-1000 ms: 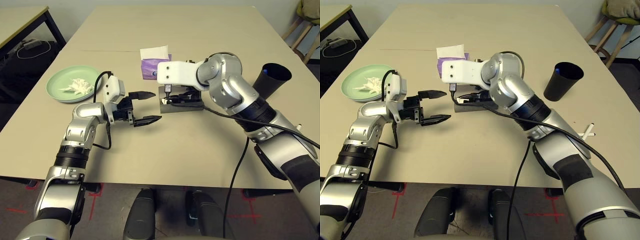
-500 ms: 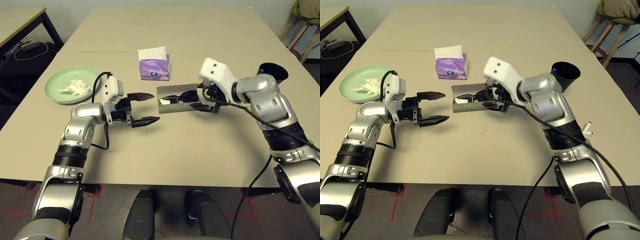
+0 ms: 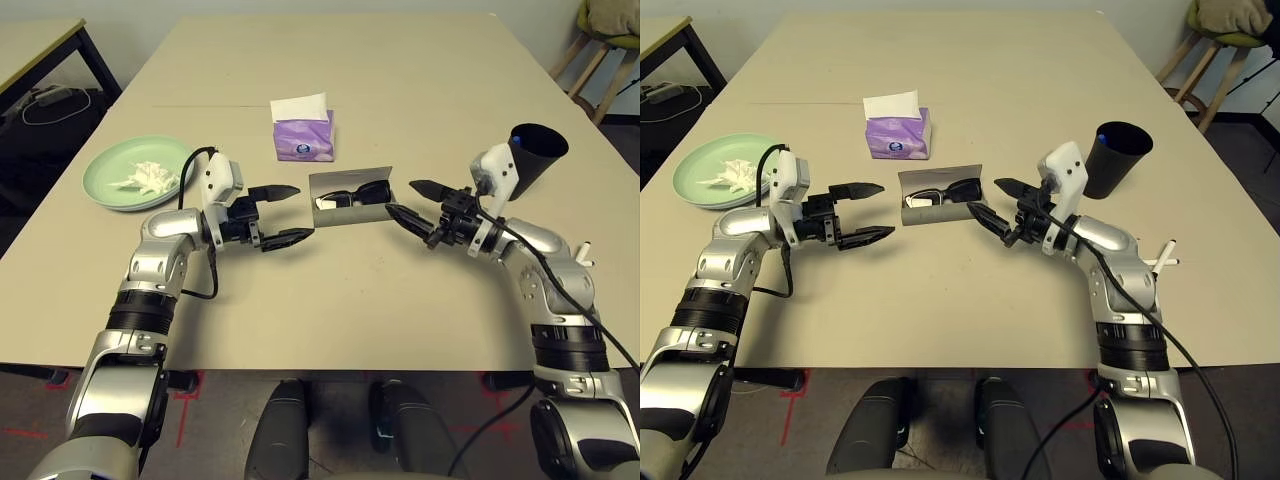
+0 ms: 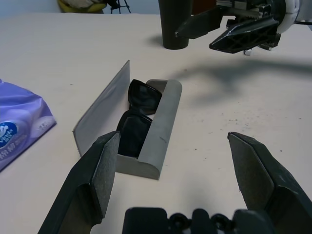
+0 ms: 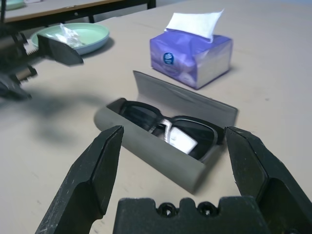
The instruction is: Organize and tidy the items on the table.
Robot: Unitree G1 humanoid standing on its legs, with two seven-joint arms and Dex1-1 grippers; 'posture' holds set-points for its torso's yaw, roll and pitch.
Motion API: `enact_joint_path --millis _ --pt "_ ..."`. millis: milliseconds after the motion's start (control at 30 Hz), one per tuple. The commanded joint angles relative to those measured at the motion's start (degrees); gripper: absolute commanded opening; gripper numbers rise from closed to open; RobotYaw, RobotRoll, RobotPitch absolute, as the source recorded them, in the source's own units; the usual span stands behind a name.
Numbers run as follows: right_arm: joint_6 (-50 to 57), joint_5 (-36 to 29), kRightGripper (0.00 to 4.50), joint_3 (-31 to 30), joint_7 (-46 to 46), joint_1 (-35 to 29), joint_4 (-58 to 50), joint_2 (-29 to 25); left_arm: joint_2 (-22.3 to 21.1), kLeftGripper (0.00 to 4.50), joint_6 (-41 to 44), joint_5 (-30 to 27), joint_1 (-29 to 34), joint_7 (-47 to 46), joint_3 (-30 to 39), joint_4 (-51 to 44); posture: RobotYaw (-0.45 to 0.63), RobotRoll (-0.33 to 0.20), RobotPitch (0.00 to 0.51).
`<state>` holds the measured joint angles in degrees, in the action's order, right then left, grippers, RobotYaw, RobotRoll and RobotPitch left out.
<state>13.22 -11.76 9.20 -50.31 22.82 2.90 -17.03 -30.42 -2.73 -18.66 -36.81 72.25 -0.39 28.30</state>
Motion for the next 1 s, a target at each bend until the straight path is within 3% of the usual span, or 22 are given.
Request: enact_joint_path --millis 33,333,800,900,1000 --pt "-10.8 -0.5 4.45 0.0 -2.3 -2.8 3.6 -2.8 0.4 4.50 -3.8 0.7 -1.9 1.5 0.4 4.1 0.16 0.000 0.124" --pt "-27.4 -3.0 4.45 -1.2 -11.7 -3.8 14.1 -8.9 1.0 4.50 -6.7 1.6 -3.9 1.5 0.4 8.9 0.15 0.000 0.126" --pt "-25.9 -6.8 4.45 -1.5 -12.5 -4.2 15.0 -11.0 2.2 4.50 -7.9 3.6 -8.1 -0.3 0.7 17.5 0.14 0.000 0.115" --pt "-25.6 -7.1 4.50 -1.7 -11.7 -4.5 13.5 -10.8 2.8 3.87 -9.8 4.2 -9.8 -0.7 1.1 20.7 0.13 0.000 0.116" --pt "-25.2 -7.2 4.50 -1.8 -11.1 -4.9 12.4 -10.9 3.2 2.76 -11.7 4.3 -11.0 0.3 1.2 23.4 0.12 0.000 0.117"
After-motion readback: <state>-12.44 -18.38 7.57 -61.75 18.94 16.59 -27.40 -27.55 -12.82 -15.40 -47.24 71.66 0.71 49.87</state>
